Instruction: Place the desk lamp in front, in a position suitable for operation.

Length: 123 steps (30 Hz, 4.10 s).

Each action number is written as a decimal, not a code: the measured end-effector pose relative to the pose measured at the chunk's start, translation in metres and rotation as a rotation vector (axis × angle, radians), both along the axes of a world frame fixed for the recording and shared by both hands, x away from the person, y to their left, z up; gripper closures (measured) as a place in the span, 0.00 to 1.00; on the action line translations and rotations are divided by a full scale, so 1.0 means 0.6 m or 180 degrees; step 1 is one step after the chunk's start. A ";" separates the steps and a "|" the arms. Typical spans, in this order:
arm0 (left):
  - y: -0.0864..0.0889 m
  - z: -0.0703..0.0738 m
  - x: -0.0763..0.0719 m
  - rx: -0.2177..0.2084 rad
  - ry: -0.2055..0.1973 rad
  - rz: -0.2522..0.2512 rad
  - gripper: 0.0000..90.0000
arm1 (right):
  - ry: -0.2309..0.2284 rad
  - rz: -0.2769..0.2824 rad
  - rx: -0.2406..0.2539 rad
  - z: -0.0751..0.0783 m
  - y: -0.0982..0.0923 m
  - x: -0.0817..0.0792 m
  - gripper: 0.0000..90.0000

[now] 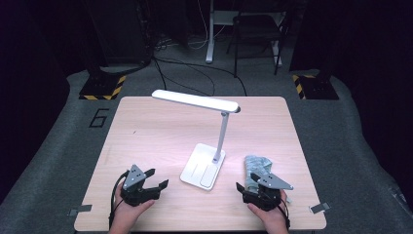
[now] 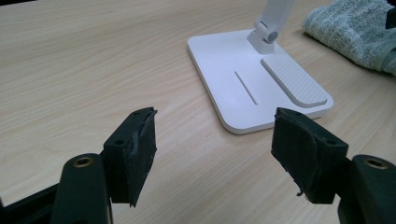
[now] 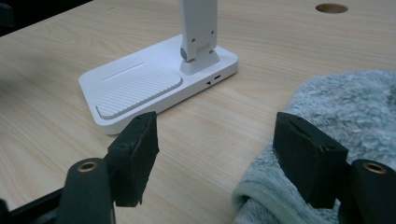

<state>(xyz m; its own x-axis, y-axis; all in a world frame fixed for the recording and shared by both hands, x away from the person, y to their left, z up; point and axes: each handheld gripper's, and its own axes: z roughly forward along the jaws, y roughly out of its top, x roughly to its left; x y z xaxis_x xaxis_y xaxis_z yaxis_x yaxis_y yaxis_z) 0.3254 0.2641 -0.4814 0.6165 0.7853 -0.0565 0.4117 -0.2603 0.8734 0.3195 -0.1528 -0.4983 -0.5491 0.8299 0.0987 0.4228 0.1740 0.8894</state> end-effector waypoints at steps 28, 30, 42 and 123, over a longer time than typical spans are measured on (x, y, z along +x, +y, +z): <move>0.006 -0.012 0.009 0.0008 0.0073 0.0059 0.39 | 0.0055 -0.0553 0.0032 0.001 -0.056 0.008 0.35; 0.005 -0.012 0.009 0.0004 0.0087 0.0064 0.39 | 0.0074 -0.0619 0.0044 -0.002 -0.056 0.010 0.35; 0.002 -0.012 0.009 0.0015 0.0086 0.0049 0.39 | 0.0192 -0.0846 -0.0105 -0.011 -0.074 0.019 0.36; 0.001 -0.011 0.011 0.0013 0.0085 0.0008 0.39 | -0.0008 -0.0163 0.0056 0.093 -0.018 0.084 0.30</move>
<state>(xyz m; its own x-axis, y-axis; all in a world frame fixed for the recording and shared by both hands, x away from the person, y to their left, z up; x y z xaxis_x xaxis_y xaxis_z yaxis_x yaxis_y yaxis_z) 0.3321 0.2648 -0.4879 0.6129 0.7871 -0.0697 0.4355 -0.2629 0.8609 0.3697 -0.1637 -0.4426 -0.5063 0.8551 0.1120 0.4284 0.1366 0.8932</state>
